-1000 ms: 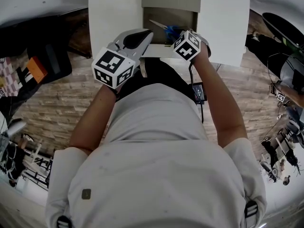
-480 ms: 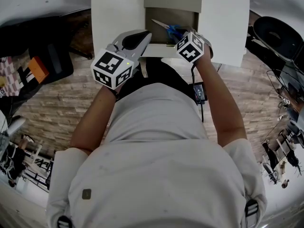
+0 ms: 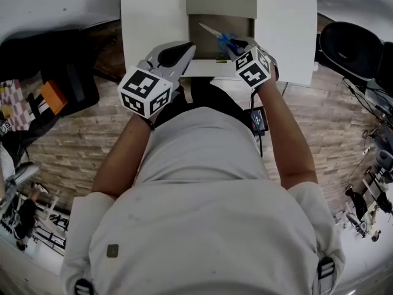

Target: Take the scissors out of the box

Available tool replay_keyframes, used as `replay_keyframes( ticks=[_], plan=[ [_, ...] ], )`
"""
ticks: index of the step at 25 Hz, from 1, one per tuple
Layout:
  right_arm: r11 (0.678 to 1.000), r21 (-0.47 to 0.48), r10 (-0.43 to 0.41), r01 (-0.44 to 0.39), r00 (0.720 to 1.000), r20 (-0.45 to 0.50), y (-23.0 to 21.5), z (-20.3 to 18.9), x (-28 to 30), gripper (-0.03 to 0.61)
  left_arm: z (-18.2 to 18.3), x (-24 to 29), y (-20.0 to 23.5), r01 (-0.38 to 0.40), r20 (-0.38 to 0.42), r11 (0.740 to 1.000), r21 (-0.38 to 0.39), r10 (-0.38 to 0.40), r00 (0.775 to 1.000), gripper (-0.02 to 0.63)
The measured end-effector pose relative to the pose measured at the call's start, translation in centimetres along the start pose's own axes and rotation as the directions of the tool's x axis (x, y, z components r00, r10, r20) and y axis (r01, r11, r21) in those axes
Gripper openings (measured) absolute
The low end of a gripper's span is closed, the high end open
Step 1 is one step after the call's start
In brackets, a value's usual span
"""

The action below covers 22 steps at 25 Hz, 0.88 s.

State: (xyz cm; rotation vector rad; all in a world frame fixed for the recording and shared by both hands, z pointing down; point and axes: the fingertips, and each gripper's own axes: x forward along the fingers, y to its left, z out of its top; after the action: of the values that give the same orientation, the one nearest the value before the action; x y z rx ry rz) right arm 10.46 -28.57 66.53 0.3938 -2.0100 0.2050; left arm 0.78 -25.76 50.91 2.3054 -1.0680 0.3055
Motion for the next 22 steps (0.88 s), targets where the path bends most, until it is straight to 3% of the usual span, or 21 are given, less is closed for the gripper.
replay_keyframes(
  ticks=[10, 22],
  plan=[
    [0.991, 0.103, -0.105, 0.09, 0.982, 0.154, 0.2, 4.2, -6.5, 0.095, 2.7, -2.5, -1.2, 0.042, 0.028, 0.997, 0.072, -0.044, 0.999, 0.005],
    [0.946, 0.276, -0.261, 0.169, 0.903, 0.341, 1.8, 9.3, -14.1, 0.095, 6.0, -6.3, -2.2, 0.093, 0.068, 0.982, 0.163, -0.105, 0.992, 0.005]
  ],
)
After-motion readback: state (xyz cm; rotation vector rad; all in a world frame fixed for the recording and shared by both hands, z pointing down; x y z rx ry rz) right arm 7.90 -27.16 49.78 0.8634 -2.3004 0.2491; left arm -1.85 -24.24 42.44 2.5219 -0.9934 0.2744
